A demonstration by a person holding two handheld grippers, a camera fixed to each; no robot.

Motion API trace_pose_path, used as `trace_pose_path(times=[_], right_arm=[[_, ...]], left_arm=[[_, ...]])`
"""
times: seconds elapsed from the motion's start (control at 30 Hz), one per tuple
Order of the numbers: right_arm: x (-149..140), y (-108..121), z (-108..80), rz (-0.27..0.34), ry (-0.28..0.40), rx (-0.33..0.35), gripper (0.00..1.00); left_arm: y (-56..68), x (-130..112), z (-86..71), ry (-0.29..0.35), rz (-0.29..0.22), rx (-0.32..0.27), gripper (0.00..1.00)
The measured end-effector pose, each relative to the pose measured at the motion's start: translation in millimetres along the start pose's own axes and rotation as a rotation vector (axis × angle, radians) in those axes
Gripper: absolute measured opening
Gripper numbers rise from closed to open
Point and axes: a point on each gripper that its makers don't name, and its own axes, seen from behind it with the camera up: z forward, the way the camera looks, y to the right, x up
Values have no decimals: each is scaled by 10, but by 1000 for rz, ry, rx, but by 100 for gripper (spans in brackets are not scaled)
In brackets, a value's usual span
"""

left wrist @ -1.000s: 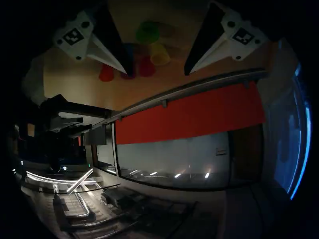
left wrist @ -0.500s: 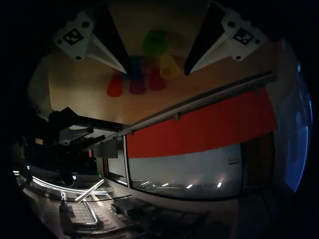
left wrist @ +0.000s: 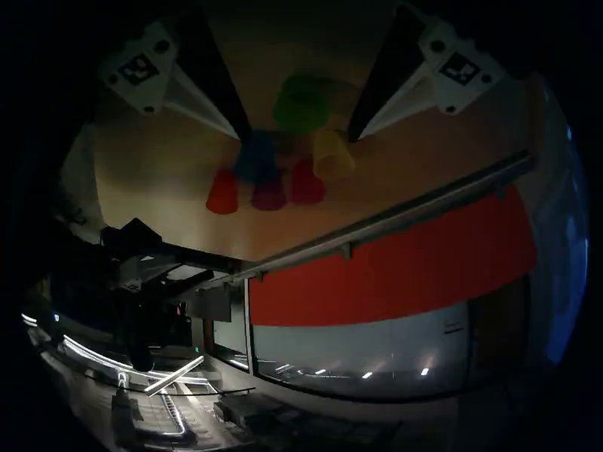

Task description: Pour water

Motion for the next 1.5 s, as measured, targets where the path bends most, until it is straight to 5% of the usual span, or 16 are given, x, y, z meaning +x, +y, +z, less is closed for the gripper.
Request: trace_pose_path(times=[0.77, 1.5], right_arm=[[-628, -61, 478, -13, -136, 44, 99], [-1027, -151, 947, -40, -233, 93, 99]], left_arm=[[15, -766, 345, -164, -14, -41, 96], [-26, -1066, 761, -242, -18, -68, 94]])
